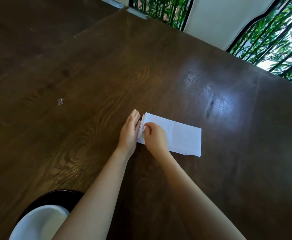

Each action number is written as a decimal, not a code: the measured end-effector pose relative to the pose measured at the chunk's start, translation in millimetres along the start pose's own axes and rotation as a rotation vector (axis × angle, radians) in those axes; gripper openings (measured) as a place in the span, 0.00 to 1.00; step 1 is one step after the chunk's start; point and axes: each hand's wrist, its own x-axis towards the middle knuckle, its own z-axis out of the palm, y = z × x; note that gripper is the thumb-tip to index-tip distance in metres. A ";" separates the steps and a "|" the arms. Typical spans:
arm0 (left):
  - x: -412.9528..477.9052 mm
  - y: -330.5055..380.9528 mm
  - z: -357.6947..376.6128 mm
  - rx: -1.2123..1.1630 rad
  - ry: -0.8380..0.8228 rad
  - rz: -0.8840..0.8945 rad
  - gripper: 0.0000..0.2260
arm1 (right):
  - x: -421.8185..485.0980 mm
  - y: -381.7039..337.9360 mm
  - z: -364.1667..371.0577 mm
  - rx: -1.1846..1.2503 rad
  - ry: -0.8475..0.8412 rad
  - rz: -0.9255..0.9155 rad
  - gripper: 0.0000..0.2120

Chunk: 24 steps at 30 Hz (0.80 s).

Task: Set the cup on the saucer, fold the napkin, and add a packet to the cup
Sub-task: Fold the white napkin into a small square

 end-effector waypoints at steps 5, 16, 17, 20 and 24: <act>1.5 -3.6 -2.3 0.053 0.002 0.037 0.20 | -7.5 9.1 4.2 -0.102 -0.041 -0.133 0.13; -2.4 -1.0 -4.8 0.121 -0.026 0.058 0.19 | -17.2 24.2 15.4 -0.139 0.110 -0.332 0.13; -2.8 -0.4 -4.8 0.164 -0.028 0.073 0.19 | -17.8 24.5 14.9 -0.133 0.118 -0.351 0.13; -3.8 0.0 -4.6 0.224 -0.028 0.105 0.19 | -20.2 25.2 14.5 -0.117 0.145 -0.390 0.12; -4.3 1.0 -4.2 0.166 -0.028 0.073 0.19 | -22.6 26.1 16.5 -0.082 0.176 -0.424 0.10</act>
